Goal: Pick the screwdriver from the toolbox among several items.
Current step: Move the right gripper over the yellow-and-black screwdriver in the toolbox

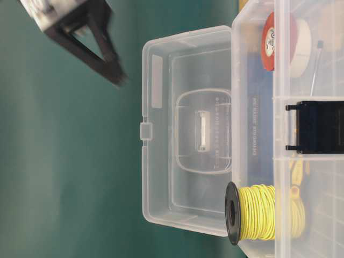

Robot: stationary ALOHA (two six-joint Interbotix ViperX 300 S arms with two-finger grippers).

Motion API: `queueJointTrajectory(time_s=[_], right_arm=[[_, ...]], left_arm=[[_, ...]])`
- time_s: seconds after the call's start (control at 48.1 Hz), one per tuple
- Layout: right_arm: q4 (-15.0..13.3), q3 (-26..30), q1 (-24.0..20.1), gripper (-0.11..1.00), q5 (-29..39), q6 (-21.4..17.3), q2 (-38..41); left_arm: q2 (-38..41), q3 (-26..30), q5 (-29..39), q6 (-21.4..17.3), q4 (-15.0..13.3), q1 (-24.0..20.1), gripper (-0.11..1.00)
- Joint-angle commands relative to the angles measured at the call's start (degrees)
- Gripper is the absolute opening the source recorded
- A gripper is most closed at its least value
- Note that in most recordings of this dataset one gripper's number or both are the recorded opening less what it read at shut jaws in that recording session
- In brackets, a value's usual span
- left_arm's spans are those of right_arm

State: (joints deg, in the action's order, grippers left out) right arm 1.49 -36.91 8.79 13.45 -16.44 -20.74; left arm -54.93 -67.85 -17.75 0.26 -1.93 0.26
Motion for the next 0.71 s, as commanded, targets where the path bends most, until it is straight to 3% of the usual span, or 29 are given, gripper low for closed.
queueJointTrajectory(time_s=[0.0,0.125,0.312,0.686], right_arm=[[-0.4,5.6,1.7,0.38,4.7,-2.4,5.0],[-1.8,11.1,2.7,0.72,10.1,-3.7,11.5],[-2.2,18.2,3.9,0.67,15.1,-4.9,22.7],[-2.0,26.2,4.1,0.67,17.2,-6.8,38.0]], left_arm=[[0.4,0.8,-1.0,0.0,-0.1,0.1,0.00],[0.4,0.7,-1.5,0.0,-0.1,0.1,0.00],[0.5,0.7,-1.9,0.0,-0.1,0.1,0.00],[0.4,0.5,-1.8,0.0,-0.1,0.1,0.00]])
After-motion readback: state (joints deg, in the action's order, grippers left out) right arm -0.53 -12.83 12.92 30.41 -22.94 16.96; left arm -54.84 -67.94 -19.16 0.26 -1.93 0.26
